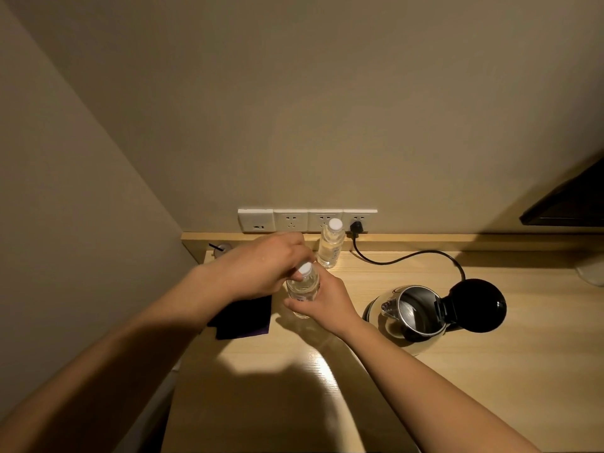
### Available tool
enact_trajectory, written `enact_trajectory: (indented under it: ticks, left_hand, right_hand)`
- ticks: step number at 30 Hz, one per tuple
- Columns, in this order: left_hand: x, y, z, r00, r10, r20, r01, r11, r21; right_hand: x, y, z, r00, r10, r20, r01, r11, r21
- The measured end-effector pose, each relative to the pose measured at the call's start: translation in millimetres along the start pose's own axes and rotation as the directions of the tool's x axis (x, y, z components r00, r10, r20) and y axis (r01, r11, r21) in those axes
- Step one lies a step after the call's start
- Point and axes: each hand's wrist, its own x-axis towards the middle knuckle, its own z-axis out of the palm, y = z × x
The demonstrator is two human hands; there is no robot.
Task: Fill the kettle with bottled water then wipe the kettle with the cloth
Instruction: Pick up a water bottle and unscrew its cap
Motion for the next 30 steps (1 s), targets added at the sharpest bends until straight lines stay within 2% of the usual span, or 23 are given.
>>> enact_trajectory:
  ticks: [9,11,12,14,17,20,24,27,30]
  left_hand:
    - [2.3,12.7,9.2,0.953,-0.294,-0.071,0.300,0.947,0.114]
    - [1.2,13.4,7.5,0.943,-0.325,-0.063,0.329,0.943,0.046]
    - [-1.3,11.4,6.8,0.948,-0.315,-0.044,0.313,0.949,-0.042]
    - [-6.2,8.2,3.7,0.981,-0.192,-0.016,0.186,0.965,-0.186]
    - [-7.2,4.4,3.4,0.999,-0.022,-0.026,0.017,0.980,-0.197]
    - [-6.0,5.4,7.8,0.996,-0.040,-0.082,0.020,0.974,-0.227]
    - [-10.2,2.2,14.6,0.970,-0.146,-0.197,0.068,0.932,-0.356]
    - [-22.6,-5.5,24.0,0.904,-0.338,-0.264,0.142,0.817,-0.558]
    - [-38.9,-18.2,44.2,0.814,-0.552,-0.182,0.166,0.521,-0.837]
  right_hand:
    - [-6.2,0.6,1.8,1.000,0.010,-0.016,-0.011,0.999,-0.045]
    - [-6.3,2.4,1.8,1.000,0.010,-0.018,-0.011,0.999,-0.031]
    - [-6.2,3.4,1.5,1.000,0.009,-0.018,-0.009,1.000,-0.021]
    - [-6.6,3.7,0.2,1.000,0.010,-0.021,-0.010,1.000,0.005]
    - [-7.4,1.0,-1.5,0.999,0.007,-0.031,-0.006,1.000,0.013]
    - [-7.6,-0.3,-1.2,1.000,-0.004,-0.029,0.004,1.000,0.014]
    - [-7.7,0.0,-1.1,0.999,0.000,-0.037,0.001,1.000,0.024]
    - [-8.0,0.5,-1.0,0.999,0.003,-0.051,-0.001,0.999,0.035]
    - [-8.8,1.2,-1.6,0.998,-0.003,-0.064,0.004,1.000,0.020]
